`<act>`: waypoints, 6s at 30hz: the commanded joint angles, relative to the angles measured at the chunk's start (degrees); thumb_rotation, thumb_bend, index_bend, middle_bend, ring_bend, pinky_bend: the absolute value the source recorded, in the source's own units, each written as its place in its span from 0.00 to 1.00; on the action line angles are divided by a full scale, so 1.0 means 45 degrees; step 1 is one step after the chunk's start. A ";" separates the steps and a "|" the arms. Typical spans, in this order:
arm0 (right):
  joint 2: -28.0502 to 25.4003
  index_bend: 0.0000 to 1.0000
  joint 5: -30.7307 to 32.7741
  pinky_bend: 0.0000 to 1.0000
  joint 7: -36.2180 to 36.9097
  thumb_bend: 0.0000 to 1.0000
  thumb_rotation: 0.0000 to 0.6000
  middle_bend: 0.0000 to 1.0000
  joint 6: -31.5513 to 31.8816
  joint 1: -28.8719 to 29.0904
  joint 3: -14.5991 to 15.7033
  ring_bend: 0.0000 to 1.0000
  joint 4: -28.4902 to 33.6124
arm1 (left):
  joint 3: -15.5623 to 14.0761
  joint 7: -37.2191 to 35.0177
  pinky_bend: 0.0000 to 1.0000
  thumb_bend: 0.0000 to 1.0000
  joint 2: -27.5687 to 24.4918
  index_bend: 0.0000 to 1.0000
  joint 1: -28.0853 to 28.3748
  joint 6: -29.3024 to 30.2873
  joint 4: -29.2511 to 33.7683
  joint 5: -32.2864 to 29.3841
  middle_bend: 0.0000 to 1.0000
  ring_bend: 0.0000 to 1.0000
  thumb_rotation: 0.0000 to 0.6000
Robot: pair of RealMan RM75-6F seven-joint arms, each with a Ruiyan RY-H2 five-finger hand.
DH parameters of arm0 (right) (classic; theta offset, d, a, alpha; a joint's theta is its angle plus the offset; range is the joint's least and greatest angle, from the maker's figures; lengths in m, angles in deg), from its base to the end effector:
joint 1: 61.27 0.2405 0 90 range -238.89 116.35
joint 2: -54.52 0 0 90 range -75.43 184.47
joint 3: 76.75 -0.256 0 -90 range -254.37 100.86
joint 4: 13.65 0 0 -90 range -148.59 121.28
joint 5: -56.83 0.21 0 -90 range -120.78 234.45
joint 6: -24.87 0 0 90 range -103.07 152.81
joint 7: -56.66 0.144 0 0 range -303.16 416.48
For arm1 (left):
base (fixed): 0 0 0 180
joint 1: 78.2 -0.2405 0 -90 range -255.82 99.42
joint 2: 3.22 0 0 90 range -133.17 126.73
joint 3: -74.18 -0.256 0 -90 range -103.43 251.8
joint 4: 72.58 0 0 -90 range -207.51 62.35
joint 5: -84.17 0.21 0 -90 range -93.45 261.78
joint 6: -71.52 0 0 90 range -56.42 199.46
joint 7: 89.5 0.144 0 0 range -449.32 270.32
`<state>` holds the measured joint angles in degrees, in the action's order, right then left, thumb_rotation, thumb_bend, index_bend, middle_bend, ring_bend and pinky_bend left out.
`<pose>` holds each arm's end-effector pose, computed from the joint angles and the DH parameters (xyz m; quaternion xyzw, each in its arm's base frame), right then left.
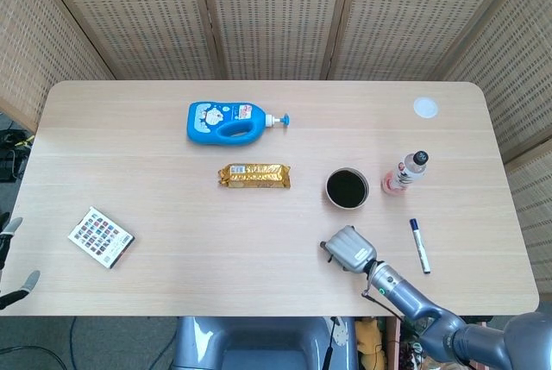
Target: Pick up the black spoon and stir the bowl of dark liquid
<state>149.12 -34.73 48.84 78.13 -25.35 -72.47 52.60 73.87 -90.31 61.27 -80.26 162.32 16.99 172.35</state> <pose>-0.2268 -0.2813 -0.0686 0.8628 -0.2659 0.2782 0.3278 -0.3314 0.1310 0.1650 -0.5787 -0.3929 -0.3648 0.6146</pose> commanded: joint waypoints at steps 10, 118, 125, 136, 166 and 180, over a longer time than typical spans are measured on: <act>-0.1625 0.62 0.1192 0.92 0.1780 0.65 1.00 0.90 -0.0411 0.0155 -0.0853 0.88 0.2640 | -0.0007 -0.0122 0.00 0.29 0.0040 0.00 -0.0009 -0.0026 -0.0100 0.0018 0.00 0.00 1.00; -0.0773 0.62 1.0652 1.00 0.1808 0.67 1.00 0.96 -0.4510 0.3391 -0.4021 0.98 0.0264 | -0.0057 -0.0588 0.00 0.29 0.0419 0.00 -0.0137 -0.0408 -0.0777 -0.0353 0.00 0.00 1.00; -0.1163 0.63 1.0680 1.00 0.1747 0.67 1.00 0.96 -0.4396 0.3230 -0.3901 0.98 0.0717 | -0.0055 -0.0551 0.00 0.29 0.0449 0.00 -0.0089 -0.0408 -0.0743 -0.0252 0.00 0.00 1.00; -0.1036 0.63 1.0739 1.00 0.1756 0.67 1.00 0.96 -0.4839 0.3481 -0.3930 0.98 -0.0174 | -0.0044 -0.0386 0.00 0.29 0.0449 0.00 -0.0067 -0.0478 -0.0634 -0.0310 0.00 0.00 1.00; -0.1365 0.63 1.0674 1.00 0.1723 0.67 1.00 0.96 -0.5053 0.3540 -0.3727 0.98 -0.0170 | -0.0068 -0.0272 0.00 0.29 0.0491 0.00 -0.0058 -0.0559 -0.0577 -0.0326 0.00 0.00 1.00; -0.0801 0.63 1.0668 1.00 0.1766 0.67 1.00 0.96 -0.5458 0.4010 -0.3895 0.98 -0.1081 | -0.0104 -0.0216 0.00 0.29 0.0444 0.00 -0.0177 -0.0497 -0.0538 -0.0433 0.00 0.00 1.00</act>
<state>145.49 13.31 56.78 53.60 -7.34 -89.97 47.70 73.41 -91.28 63.27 -81.04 160.08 14.57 170.40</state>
